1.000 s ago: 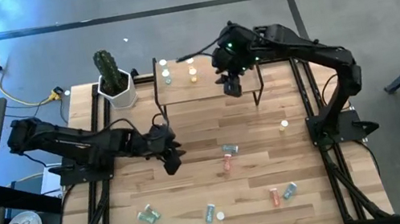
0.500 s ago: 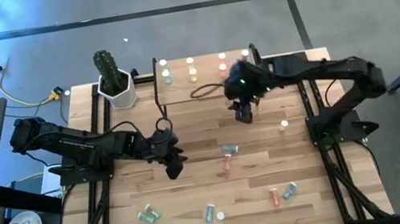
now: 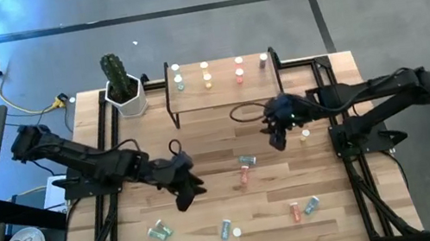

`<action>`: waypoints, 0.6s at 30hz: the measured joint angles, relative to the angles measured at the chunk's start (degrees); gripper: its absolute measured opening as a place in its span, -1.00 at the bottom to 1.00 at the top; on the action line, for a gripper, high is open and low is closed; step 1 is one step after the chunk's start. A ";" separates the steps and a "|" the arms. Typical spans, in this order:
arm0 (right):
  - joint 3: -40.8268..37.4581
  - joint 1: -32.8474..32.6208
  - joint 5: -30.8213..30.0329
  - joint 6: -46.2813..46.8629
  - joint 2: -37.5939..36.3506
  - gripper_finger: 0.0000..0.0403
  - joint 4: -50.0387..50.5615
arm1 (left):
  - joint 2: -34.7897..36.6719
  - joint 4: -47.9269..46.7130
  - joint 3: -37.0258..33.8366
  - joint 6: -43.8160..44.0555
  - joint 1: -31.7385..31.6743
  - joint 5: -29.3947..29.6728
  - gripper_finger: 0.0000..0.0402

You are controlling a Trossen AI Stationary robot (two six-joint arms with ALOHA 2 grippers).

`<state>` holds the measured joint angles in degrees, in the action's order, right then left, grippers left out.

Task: Pick and place medicine bottles onto shelf by color
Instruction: Put the blue pill bottle on the shelf aligned with the other blue pill bottle

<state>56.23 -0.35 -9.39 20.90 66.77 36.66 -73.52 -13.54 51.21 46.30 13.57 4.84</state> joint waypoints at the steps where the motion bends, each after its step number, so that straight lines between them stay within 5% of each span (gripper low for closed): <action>1: -0.85 -0.63 0.03 0.59 -0.27 -0.22 -0.57 | 0.00 -0.10 1.07 0.02 0.66 0.41 -0.22; 10: -2.78 -5.09 -0.02 4.22 -0.90 -0.22 -1.83 | -2.54 -5.23 7.99 -1.05 6.36 11.95 -0.22; 18: -2.78 -7.18 -3.24 4.79 -0.90 -0.22 -2.38 | -14.44 -5.32 8.12 3.64 10.14 18.21 -0.22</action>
<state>53.45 -7.53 -12.63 25.69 65.87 34.28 -87.95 -18.85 59.33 49.94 23.71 23.05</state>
